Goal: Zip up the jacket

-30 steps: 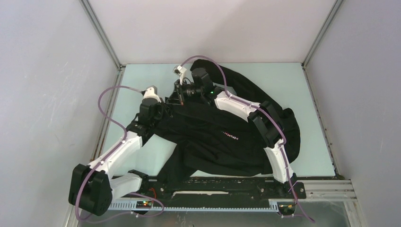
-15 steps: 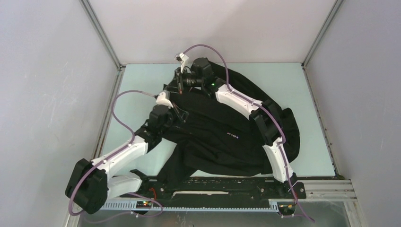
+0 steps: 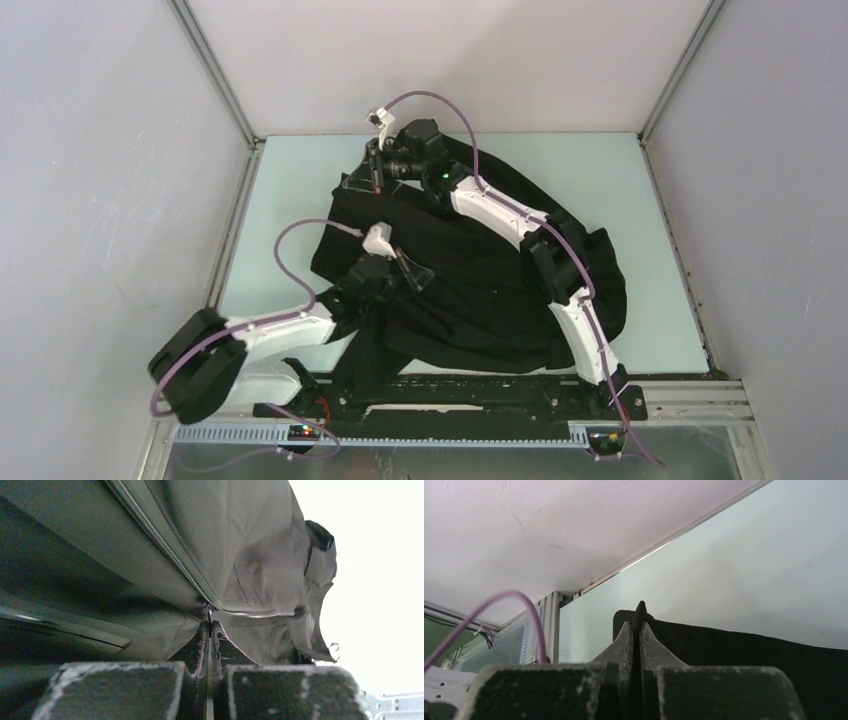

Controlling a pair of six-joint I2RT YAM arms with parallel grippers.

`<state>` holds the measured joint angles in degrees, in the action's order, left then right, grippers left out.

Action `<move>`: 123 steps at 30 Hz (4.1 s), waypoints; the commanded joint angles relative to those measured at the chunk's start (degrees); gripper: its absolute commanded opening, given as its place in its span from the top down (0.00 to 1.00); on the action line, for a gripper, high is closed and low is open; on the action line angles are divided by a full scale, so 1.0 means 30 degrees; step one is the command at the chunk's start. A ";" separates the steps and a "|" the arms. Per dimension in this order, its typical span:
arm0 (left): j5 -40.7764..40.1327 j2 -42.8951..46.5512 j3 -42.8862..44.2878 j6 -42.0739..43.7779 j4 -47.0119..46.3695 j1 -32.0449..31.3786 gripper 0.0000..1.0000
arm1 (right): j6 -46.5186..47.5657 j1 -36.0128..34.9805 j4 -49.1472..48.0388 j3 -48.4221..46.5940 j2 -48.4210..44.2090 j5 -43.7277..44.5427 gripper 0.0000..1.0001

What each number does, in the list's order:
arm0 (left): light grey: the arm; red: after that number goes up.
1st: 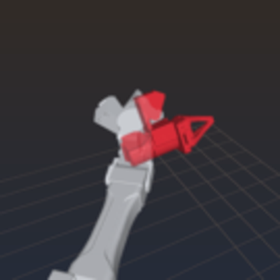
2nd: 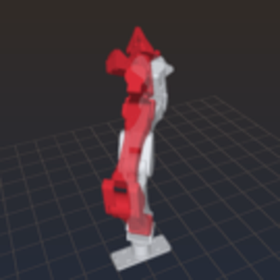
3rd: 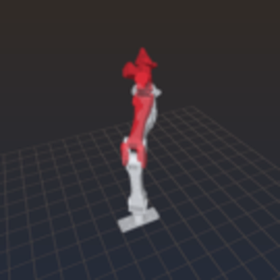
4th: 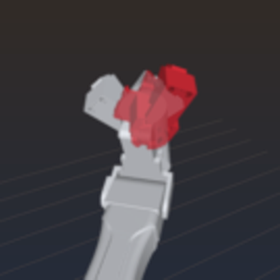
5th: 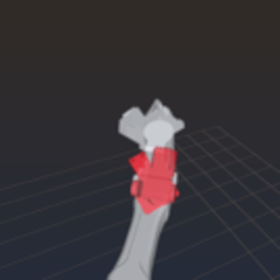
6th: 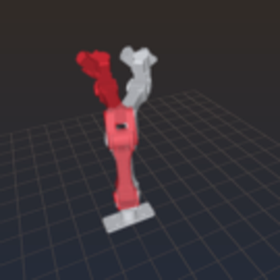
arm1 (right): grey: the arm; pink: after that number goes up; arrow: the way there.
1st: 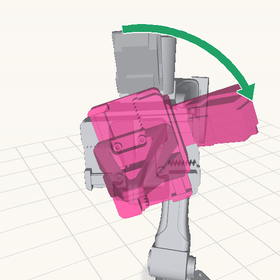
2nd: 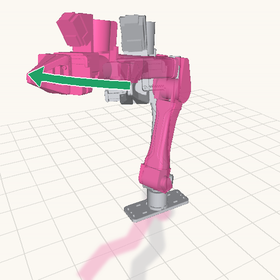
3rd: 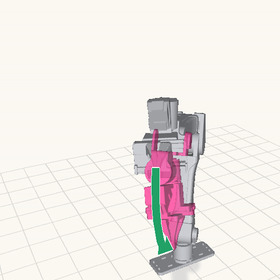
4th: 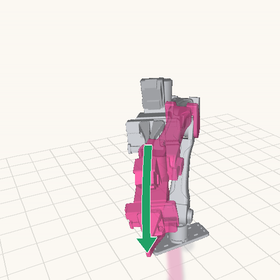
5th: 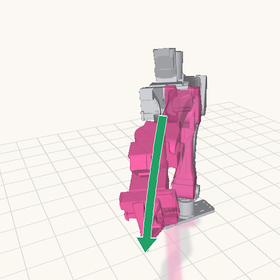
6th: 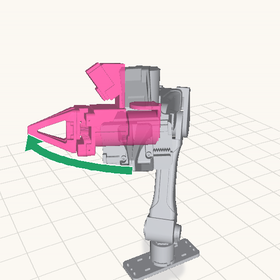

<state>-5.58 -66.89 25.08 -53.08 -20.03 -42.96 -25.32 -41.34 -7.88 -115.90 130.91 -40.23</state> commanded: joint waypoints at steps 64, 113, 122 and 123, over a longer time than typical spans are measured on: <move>-0.0202 -1.9699 1.3882 -1.5553 -0.6497 -1.2629 1.00 | -0.0948 -0.1453 -0.4137 -1.0972 0.3559 0.3047 1.00; -1.0349 1.1556 -0.0225 -0.1122 1.0487 -1.0047 0.26 | 0.4294 0.1157 0.8819 -0.6435 -0.0080 0.8121 0.00; -1.4768 1.4574 0.6826 0.6853 1.4812 -0.8709 0.05 | 0.3338 0.1767 1.0727 0.9899 -1.5538 1.1994 0.00; -1.5148 1.4598 0.7520 0.7769 1.4678 -0.8682 0.04 | 0.3218 0.1769 1.1242 1.0713 -1.7083 1.2357 0.00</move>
<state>-41.12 -24.60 39.42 -44.88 19.92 -69.52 -14.79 -35.29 24.25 -93.65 100.73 -8.71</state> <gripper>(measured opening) 0.939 0.993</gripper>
